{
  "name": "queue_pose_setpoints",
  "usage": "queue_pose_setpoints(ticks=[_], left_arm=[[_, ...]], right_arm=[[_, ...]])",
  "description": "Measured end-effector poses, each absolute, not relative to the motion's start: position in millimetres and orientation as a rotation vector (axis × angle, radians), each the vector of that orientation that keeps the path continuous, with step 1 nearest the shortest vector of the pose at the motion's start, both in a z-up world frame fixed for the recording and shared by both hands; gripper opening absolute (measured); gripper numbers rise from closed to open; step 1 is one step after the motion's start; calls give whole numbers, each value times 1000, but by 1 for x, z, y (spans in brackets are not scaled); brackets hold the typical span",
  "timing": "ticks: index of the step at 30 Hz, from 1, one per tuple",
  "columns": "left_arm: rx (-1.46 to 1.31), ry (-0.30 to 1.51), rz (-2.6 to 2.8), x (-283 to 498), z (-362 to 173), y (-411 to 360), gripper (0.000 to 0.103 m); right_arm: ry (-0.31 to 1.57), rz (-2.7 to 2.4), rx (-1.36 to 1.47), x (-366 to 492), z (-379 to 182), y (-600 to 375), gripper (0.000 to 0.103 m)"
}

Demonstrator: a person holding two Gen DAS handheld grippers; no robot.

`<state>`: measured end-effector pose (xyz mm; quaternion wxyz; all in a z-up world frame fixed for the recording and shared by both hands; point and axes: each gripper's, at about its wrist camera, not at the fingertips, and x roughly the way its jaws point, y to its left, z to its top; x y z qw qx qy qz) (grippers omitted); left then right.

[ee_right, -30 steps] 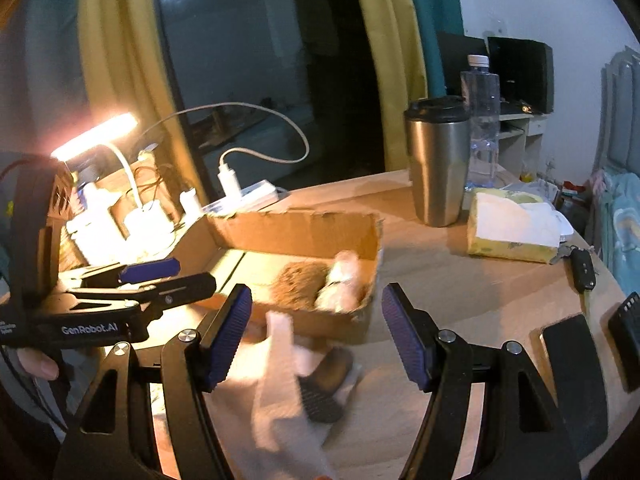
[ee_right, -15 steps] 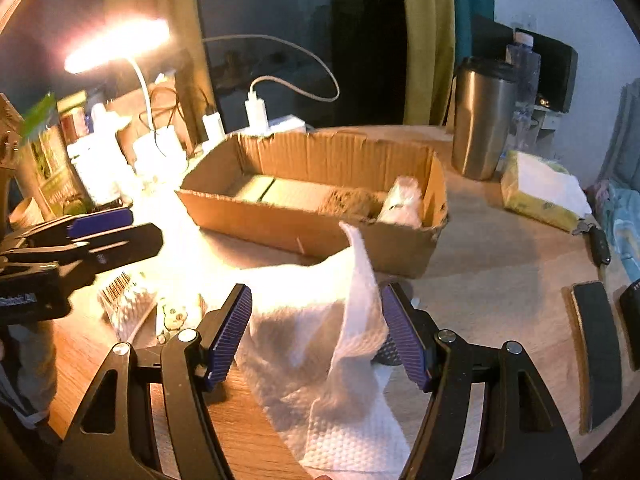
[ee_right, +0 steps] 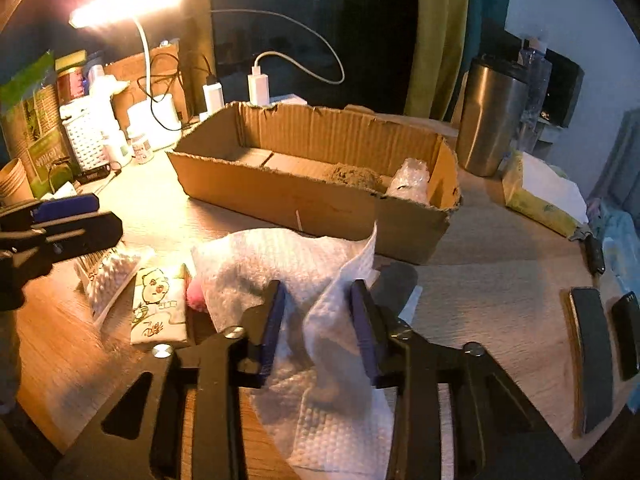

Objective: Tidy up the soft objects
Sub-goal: 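Move the right tool to the white paper towel and pinch it, then lift the paper towel with the right tool while the left tool grasps the green tissue pack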

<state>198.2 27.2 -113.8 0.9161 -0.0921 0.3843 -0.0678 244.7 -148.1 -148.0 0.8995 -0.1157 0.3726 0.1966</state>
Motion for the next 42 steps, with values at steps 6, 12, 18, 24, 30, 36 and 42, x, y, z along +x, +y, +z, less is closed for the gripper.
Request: queue_pose_setpoints(ticks=[6,12,18,24,30,36,42], left_arm=[[-179,807,-155,199,-118,19,77],[-162,813,-174,199,-116,7,77],[-146,829,-194,200,-119,-4,77],[-128,858,-210,202,-127,-12,77],[-127,888,-194,207,-139,-9,77],[-132,912,-178,209,-149,-3,77],[-148,932,-164,212,-157,3,77]], right_arm=[[718,431,-195,236,-130,-164,6],[662,392,-159,227,-111,-188,5],[662,223,-153,232,-116,-236,6],[739,61,-200,236,-146,-270,6],[782,193,-147,228,-154,-255,22],[851,303,-178,235,-169,-218,55],[883,260,-209,241,-177,-221,55]])
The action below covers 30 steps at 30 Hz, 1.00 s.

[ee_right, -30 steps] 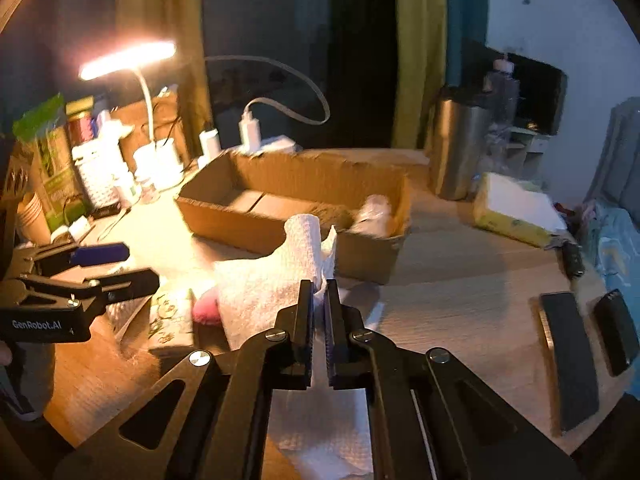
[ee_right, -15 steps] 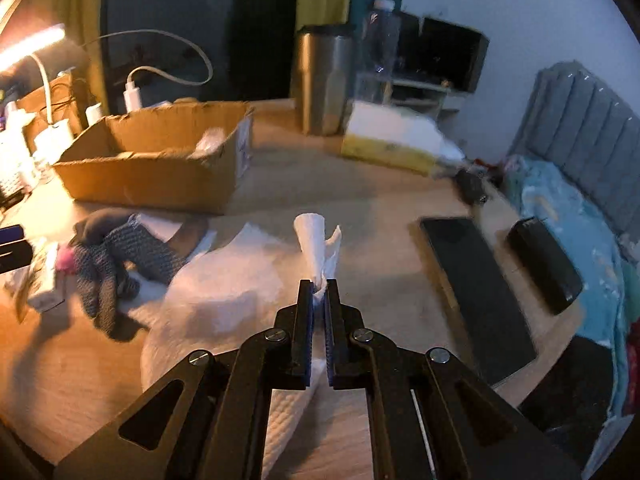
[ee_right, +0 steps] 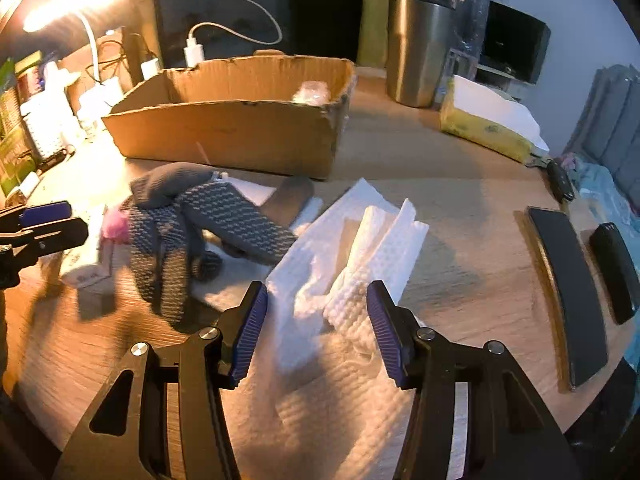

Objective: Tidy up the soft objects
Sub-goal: 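Lift the paper towel with the right tool while the left tool grasps the green tissue pack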

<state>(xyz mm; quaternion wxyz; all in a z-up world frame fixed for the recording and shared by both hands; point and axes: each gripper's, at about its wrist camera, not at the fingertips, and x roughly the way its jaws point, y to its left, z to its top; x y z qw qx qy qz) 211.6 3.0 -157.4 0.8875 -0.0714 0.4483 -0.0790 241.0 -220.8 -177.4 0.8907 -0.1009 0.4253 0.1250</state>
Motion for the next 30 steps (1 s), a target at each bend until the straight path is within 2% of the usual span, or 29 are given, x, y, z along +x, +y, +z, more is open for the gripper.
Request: queue_pose_setpoints(ticks=[4,6,17,19,21,23,24,30], left_arm=[[-147,939,-167,214,-162,2,77],[-139,940,-168,215,-163,0,78],[-87,928,-176,208,-161,-5,81],[-74,929,-198,207,-162,-8,81],[-60,926,-213,205,-162,-11,81],[-46,932,-214,205,-164,-14,81],[-38,948,-215,207,-168,-14,85],[-29,990,-219,214,-179,-14,87]], right_arm=[[890,189,-238,244,-180,-233,58],[871,183,-253,242,-182,-236,64],[843,212,-237,239,-185,-243,63],[839,222,-228,238,-185,-244,58],[833,215,-232,238,-184,-245,36],[831,197,-235,238,-183,-247,24],[831,190,-232,238,-183,-249,19],[837,190,-197,237,-182,-253,13]])
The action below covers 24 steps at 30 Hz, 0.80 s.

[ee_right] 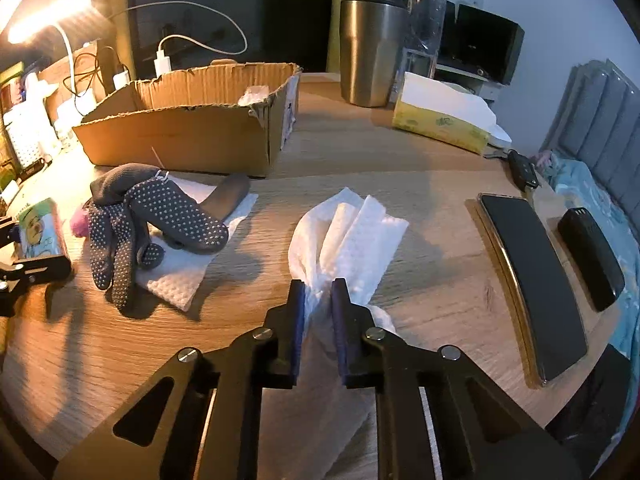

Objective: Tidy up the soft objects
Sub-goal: 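Lift the paper towel with the right tool while the left tool grasps the green tissue pack, then carry the tissue pack into the box with the left tool and open it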

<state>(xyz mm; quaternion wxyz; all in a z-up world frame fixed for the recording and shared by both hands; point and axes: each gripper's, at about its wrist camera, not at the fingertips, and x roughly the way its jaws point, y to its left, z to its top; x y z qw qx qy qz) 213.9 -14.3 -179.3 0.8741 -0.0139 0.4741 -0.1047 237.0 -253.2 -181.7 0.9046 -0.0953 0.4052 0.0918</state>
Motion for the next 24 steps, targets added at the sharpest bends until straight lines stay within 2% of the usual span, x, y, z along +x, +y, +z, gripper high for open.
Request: queue_pose_setpoints(ticks=[5,6,7,8,17,24], left_arm=[[-51,987,-246,216,-179,-14,86],[-58,983,-254,215,-178,-14,83],[-55,978,-254,214,-178,-14,71],[-46,973,-255,213,-177,-16,68],[-8,963,-277,200,-173,-18,68],[-31,891,-288,192,-146,-12,68]], right_arm=[[839,210,-168,235,-177,-255,10],[835,211,-166,235,-175,-255,10],[832,212,-165,234,-174,-255,10],[826,215,-163,234,-172,-255,10],[768,243,-155,228,-150,-248,10],[716,268,-155,223,-128,-240,10]])
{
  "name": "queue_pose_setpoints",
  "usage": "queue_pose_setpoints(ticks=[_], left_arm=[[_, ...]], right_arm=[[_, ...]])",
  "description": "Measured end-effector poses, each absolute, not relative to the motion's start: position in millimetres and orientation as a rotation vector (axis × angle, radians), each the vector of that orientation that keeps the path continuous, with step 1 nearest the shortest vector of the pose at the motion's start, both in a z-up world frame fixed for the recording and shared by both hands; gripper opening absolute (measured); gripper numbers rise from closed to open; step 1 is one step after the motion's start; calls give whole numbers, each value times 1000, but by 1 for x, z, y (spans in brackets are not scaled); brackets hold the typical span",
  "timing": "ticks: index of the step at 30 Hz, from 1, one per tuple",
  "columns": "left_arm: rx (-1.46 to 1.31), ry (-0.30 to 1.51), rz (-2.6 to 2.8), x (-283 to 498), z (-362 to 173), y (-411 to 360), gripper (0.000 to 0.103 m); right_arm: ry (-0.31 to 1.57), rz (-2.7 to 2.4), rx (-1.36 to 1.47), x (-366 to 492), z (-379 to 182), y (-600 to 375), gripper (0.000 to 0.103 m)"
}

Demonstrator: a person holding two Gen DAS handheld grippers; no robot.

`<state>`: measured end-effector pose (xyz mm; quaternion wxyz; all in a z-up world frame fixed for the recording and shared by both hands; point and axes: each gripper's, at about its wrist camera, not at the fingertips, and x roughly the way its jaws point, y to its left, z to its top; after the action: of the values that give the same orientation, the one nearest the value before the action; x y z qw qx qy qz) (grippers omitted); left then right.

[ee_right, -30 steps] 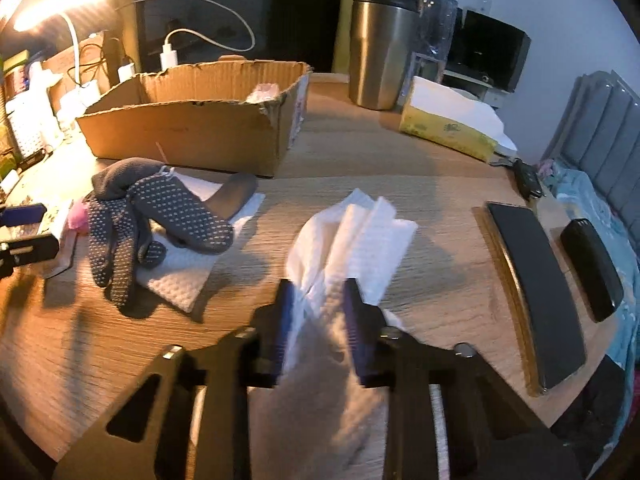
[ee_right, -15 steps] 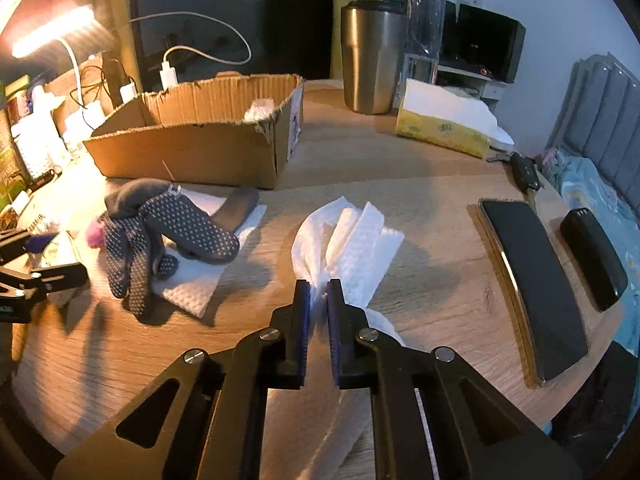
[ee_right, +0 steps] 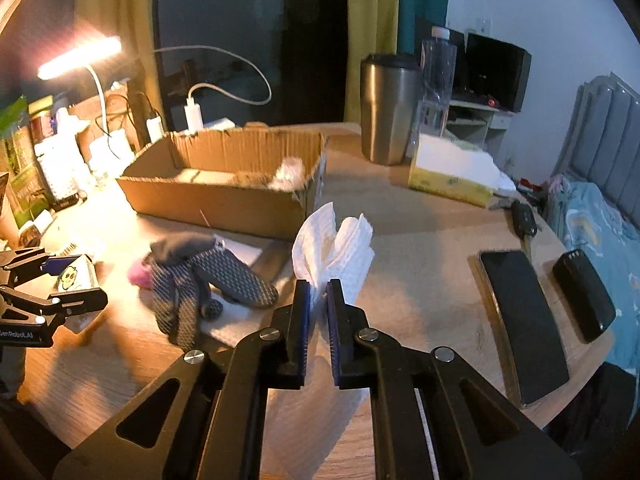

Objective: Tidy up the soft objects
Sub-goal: 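Carry the tissue pack into the box with the left tool and open it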

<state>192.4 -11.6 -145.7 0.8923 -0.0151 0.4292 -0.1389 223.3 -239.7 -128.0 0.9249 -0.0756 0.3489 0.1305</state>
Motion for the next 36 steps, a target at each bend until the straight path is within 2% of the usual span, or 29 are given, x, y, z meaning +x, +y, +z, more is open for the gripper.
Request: queue_pose_setpoints(ticks=[17,36], left_arm=[[-49,760,-269,214,-90,-12,68],[-90,788,-202,294,-92,-35,69]], right_arm=[[596,337,-77,234,-89,-245,10],[544,442,-12,285,-87,-258,10]])
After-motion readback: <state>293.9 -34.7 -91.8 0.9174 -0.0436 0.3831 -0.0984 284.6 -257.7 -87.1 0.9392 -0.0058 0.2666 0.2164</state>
